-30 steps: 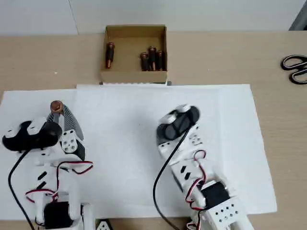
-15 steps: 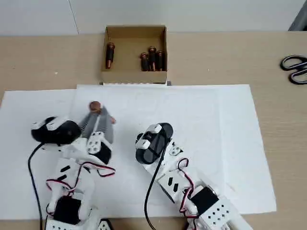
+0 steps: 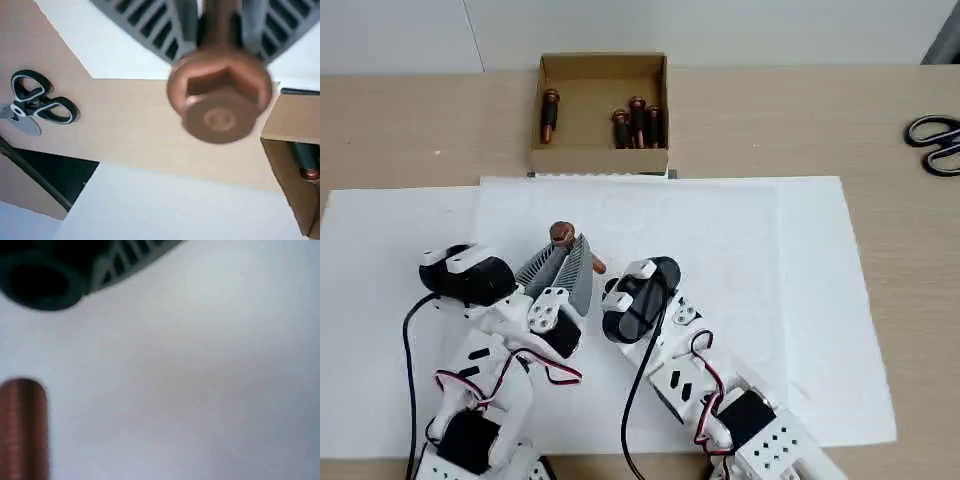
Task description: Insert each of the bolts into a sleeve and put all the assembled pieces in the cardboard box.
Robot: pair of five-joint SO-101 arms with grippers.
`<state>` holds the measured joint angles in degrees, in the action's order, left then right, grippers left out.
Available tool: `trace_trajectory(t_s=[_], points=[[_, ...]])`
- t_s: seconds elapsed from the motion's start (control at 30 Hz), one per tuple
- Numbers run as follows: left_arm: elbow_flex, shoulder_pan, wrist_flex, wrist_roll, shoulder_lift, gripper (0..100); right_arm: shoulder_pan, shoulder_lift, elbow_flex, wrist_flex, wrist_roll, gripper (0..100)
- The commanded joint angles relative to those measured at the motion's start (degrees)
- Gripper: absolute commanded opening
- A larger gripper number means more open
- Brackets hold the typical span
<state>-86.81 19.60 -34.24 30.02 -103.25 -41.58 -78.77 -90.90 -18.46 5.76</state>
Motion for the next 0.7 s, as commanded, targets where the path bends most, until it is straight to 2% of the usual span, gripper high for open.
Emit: trace_trajectory(t_s=[0.0, 0.17, 0.67], points=[[0.40, 0.62, -0.09, 0.35, -0.35, 1, -0.31, -0.66, 0.79, 1.71, 0.79, 0.3], [0.48, 0.62, -3.60, 0.35, -0.53, 1, -0.22, -0.75, 0.88, 1.71, 0.79, 0.3], [0.13, 3.96, -5.01, 0.35, -0.35, 1, -0.13, -0.75, 4.13, 1.80, 0.79, 0.3]])
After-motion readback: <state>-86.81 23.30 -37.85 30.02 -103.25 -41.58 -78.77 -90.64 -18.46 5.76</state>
